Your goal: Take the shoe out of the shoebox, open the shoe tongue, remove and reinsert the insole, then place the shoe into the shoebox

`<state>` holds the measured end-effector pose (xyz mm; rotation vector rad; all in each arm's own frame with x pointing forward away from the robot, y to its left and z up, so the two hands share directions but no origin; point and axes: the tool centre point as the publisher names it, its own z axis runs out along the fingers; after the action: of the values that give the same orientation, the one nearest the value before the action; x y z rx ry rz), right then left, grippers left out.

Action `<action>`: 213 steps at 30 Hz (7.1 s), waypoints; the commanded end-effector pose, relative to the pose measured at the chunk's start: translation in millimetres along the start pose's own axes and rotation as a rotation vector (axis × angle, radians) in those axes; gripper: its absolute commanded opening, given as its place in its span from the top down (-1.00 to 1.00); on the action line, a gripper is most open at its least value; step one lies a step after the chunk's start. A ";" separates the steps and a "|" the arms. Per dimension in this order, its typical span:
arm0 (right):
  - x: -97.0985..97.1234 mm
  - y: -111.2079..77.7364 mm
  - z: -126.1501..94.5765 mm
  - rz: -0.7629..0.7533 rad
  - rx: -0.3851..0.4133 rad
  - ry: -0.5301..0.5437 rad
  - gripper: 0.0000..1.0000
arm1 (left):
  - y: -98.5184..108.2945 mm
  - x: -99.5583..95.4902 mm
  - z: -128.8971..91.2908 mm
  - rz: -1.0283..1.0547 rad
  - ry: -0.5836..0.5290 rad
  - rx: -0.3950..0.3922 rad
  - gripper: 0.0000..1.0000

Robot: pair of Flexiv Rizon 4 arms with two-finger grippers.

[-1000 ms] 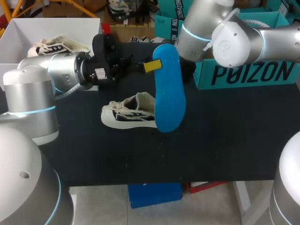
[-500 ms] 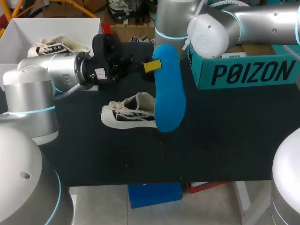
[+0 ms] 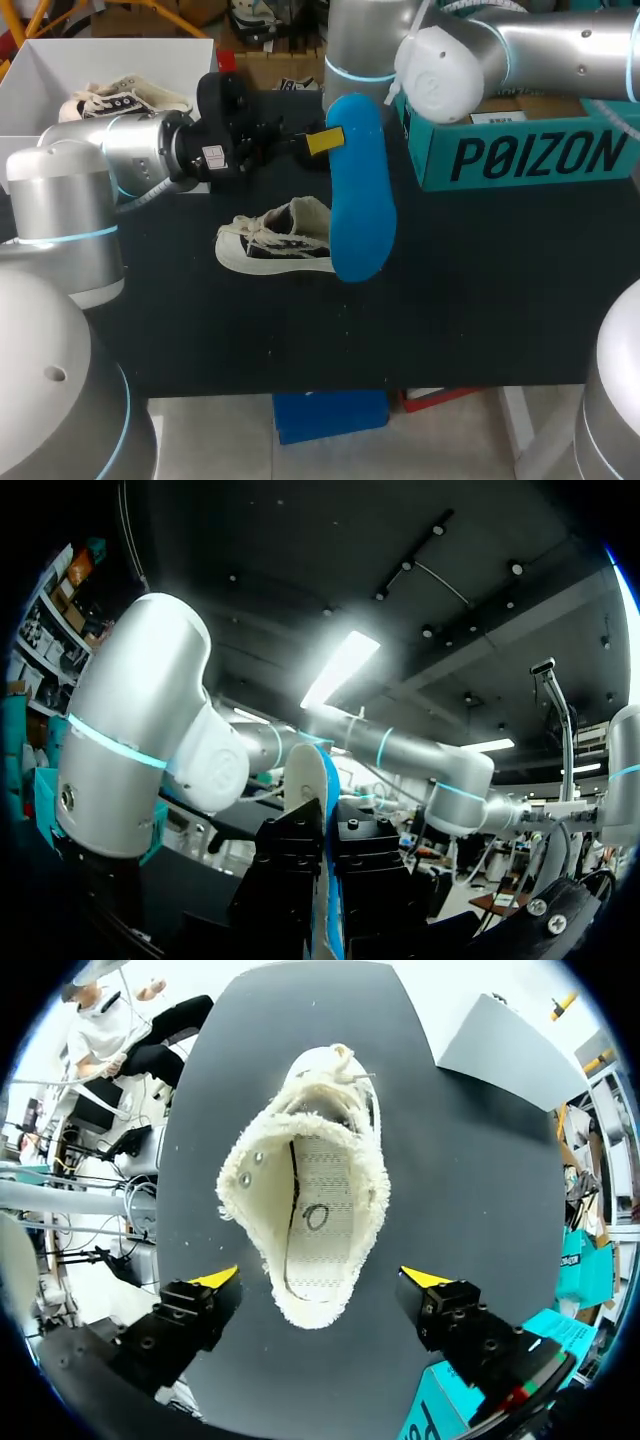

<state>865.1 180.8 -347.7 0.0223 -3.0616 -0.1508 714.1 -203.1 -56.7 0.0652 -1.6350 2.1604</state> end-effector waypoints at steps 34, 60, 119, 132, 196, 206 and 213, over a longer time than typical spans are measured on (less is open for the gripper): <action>3.0 -17.7 7.7 0.033 -0.590 -0.100 -1.00 | 1.0 0.1 1.1 0.002 -0.003 0.000 1.00; 2.4 -26.2 41.4 0.038 -0.839 -0.130 -1.00 | 1.0 0.1 1.1 0.002 -0.003 0.000 1.00; -16.4 -11.3 13.2 -0.040 -0.175 -0.038 -1.00 | 1.0 0.1 1.1 0.002 -0.003 0.000 1.00; -31.7 13.1 17.2 -0.043 0.045 -0.016 -1.00 | 1.0 0.1 1.1 0.002 -0.003 0.000 1.00; -31.5 31.3 70.9 0.011 0.041 0.053 1.00 | 1.0 0.1 1.1 0.002 -0.003 0.000 1.00; -26.8 26.9 71.6 -0.038 0.046 0.069 1.00 | 1.0 0.1 1.1 0.002 -0.003 0.000 1.00; -9.0 20.2 25.3 0.018 0.006 0.047 1.00 | 1.0 0.1 1.1 0.002 -0.003 0.000 1.00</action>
<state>883.8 219.9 -404.4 0.0090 -2.9763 -0.1219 714.3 -203.4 -56.8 0.0651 -1.6346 2.1605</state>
